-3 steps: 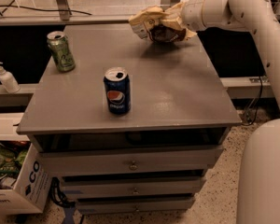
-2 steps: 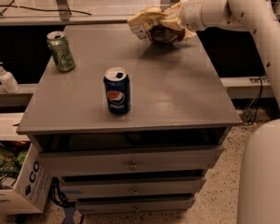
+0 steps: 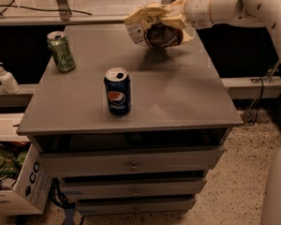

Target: Move brown chip bag near pepsi can

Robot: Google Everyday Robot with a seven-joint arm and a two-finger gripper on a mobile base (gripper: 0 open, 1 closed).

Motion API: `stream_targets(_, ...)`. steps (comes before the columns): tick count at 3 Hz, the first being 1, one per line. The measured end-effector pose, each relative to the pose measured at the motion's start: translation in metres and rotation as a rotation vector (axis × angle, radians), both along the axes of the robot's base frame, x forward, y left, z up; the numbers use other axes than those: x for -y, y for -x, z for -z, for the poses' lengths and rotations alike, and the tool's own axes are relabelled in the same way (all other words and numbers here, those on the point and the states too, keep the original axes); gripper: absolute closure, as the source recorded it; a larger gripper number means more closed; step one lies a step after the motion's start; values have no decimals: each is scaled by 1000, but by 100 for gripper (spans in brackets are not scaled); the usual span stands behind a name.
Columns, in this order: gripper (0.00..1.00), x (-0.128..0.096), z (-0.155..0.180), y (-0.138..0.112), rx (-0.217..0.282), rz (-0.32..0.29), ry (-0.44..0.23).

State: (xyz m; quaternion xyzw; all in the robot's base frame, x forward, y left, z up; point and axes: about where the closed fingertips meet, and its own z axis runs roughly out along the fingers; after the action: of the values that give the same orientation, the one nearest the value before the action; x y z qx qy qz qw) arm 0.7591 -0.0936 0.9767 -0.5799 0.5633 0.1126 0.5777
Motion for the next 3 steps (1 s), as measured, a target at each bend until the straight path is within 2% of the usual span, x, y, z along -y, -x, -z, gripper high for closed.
stream_targets(1,100,11,-9,35,-46,-39,-32)
stream_targets(2,100,29,-9,60,-127,-98,-55)
stream_targets(3,100,23,-3,75,-157,-159,-26)
